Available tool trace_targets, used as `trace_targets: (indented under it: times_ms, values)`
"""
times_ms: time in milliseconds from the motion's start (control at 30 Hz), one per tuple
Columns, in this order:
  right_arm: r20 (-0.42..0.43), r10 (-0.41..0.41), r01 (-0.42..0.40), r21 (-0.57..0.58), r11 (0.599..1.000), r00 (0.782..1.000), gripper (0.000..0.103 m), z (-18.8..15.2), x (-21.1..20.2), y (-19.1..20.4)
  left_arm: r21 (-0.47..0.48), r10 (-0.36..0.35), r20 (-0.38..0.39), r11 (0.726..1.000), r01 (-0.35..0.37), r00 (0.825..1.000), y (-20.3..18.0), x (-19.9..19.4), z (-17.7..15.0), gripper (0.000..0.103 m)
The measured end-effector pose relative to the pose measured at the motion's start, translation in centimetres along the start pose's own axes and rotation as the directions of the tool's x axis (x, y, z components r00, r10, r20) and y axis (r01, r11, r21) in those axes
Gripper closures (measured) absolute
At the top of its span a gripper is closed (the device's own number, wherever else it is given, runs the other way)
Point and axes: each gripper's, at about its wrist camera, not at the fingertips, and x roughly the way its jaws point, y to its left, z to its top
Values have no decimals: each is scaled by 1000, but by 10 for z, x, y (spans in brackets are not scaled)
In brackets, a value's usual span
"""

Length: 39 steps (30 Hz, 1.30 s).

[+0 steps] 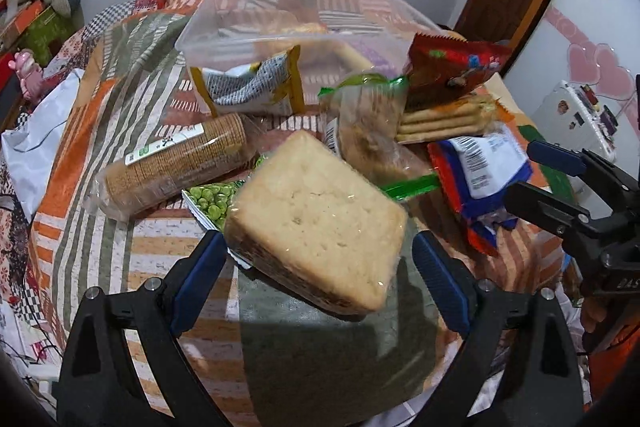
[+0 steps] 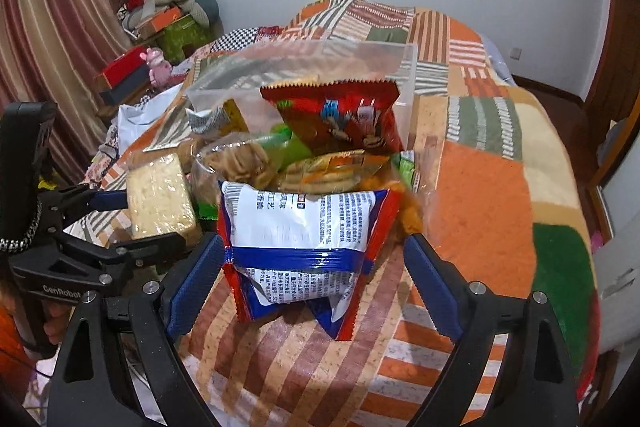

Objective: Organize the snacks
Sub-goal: 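Grasp the square wrapped biscuit with the left tool while the right tool grasps the white-and-blue chip bag, then lift both snacks into the clear plastic box and open both tools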

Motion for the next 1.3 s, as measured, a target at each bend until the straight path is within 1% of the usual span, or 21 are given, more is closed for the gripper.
trace_targets:
  times_ms: [133, 333, 400, 467, 567, 700, 900, 1000, 1067, 1300]
  values:
    - [-21, 22, -22, 12, 1000, 1000, 13, -2, 7, 2, 0, 38, 15, 999, -38, 999, -1, 6, -1, 5]
    - [-46, 32, -31, 23, 999, 998, 15, -4, 17, 3, -21, 33, 49, 999, -32, 998, 2, 9, -2, 5]
    - [-42, 43, -41, 33, 999, 998, 20, -5, 18, 2, -13, 28, 64, 1000, -28, 998, 4, 8, -3, 6]
    - [-39, 66, -64, 40, 997, 997, 27, -6, 17, 0, -5, 32, 78, 999, -31, 996, 5, 7, -3, 13]
    - [-30, 72, -71, 23, 997, 997, 33, -6, 13, 2, -6, 39, 95, 999, -39, 995, 7, 4, -3, 14]
    - [-19, 67, -67, 3, 998, 998, 36, -6, 9, 5, -22, 32, 113, 999, -30, 993, 12, -3, -5, 14]
    - [-8, 74, -74, 8, 997, 997, 39, -4, 3, 1, -32, 34, 148, 999, -30, 988, 15, -18, -5, 14]
    - [12, 74, -74, 13, 997, 997, 43, 0, -5, -1, -44, 32, 168, 999, -25, 985, 17, -26, -2, 14]
    - [28, 72, -72, 14, 997, 997, 45, 2, -10, -2, -49, 31, 187, 999, -22, 982, 18, -33, 1, 14]
    - [88, 60, -62, 16, 998, 994, 51, 10, -23, -7, -53, 30, 253, 998, -17, 967, 19, -55, 14, 14]
